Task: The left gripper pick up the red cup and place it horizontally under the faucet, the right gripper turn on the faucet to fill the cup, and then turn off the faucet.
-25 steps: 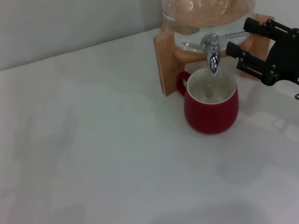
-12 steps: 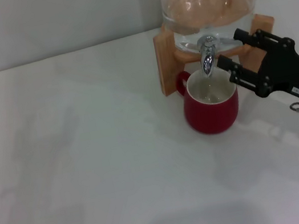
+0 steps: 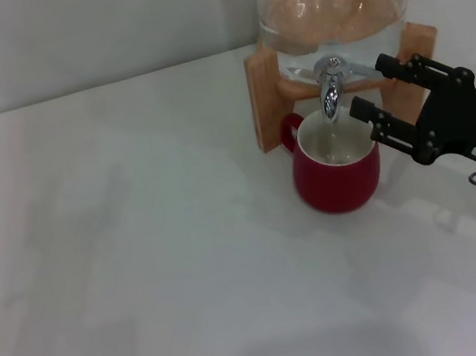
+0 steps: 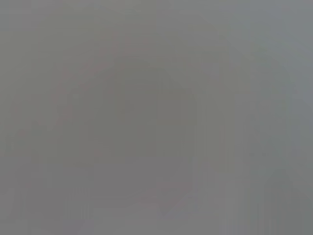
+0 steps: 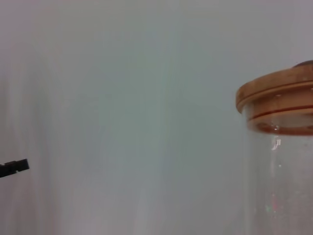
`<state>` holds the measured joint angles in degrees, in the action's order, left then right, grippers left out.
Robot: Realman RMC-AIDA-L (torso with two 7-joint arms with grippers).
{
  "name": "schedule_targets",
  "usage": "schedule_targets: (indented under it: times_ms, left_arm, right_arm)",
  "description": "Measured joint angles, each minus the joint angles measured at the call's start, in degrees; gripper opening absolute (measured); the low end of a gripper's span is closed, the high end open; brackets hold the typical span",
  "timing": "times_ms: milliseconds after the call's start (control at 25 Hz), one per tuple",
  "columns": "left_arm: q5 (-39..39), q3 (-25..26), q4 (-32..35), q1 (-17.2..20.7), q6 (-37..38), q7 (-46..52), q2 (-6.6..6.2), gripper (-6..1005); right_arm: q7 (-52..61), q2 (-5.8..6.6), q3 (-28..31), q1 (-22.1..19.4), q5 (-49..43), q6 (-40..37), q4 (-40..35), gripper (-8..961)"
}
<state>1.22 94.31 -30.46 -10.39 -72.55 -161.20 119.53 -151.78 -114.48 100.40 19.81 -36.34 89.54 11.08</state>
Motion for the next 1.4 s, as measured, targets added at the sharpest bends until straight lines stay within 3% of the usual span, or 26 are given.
schedule_targets:
  times_ms: [1000,1400]
  left_arm:
    - [0.3,0.0,-0.2,0.1,-0.2,0.0,0.0,882]
    - [0.4,0.0,0.1,0.0,-0.3,0.0,0.01,882]
  right_arm:
    - [0.4,-0.3,-4.0,-1.0,-0.7,3.2,0.0,610]
    - [0.0,0.12,-3.4,-3.5,-0.2,4.7,0.0,609]
